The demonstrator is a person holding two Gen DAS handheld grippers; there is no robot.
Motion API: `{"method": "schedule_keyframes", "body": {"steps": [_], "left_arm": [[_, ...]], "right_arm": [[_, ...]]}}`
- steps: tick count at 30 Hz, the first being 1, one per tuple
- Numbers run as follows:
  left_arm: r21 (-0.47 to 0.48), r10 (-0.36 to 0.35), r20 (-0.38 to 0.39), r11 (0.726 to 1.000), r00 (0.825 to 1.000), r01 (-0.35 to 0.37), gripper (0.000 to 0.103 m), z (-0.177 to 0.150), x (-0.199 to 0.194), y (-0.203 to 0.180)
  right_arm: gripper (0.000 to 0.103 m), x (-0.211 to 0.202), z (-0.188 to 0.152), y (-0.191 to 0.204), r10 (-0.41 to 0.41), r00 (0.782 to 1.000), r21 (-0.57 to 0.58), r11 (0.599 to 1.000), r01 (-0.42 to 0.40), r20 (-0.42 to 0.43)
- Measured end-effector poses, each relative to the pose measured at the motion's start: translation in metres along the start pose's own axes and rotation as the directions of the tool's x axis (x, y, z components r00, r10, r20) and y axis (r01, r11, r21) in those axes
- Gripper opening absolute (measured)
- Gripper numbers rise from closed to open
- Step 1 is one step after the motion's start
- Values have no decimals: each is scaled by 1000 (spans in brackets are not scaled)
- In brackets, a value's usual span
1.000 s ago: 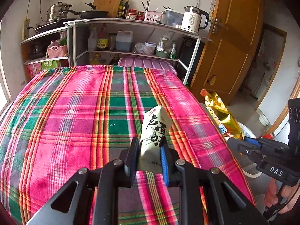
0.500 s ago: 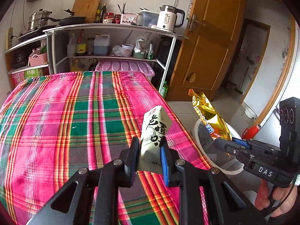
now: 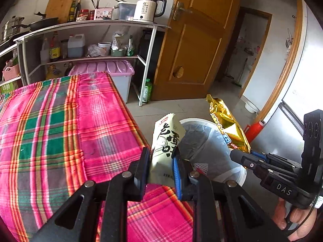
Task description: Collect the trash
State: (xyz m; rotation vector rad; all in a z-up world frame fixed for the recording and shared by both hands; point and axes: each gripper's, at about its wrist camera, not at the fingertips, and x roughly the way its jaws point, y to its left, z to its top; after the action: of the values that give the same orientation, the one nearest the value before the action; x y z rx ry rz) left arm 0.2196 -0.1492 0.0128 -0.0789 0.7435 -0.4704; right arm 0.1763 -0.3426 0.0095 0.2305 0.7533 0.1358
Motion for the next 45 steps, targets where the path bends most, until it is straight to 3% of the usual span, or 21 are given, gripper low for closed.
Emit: {"method": "schedule_keyframes", "body": {"steps": [10,28,30,37,45], "left_arm": [[9,-64,-76,998,995,65,24,1,43,-30],[-1,-92,-198,996,976,94,30,-1,97,-61],[-2,-98,-207,995,973,100,36,1,101,-61],[-10,-102,-208,995,973,102,41,2,102,-62],[-18,-107,-177,994,978,106,41,1,87,-54]], "right_arm": [[21,8,-5,-41,-86,996,75,993,88,-30],[22,30,-15,-76,-143,984,143,977,158,-107],[23,30,-16,-78,-146,983,147,976,162,-110],[36,27,-17,-77,-155,982,152,974,170,-105],[37,15,-17,-71,-153,985,151,975,164,-77]]}}
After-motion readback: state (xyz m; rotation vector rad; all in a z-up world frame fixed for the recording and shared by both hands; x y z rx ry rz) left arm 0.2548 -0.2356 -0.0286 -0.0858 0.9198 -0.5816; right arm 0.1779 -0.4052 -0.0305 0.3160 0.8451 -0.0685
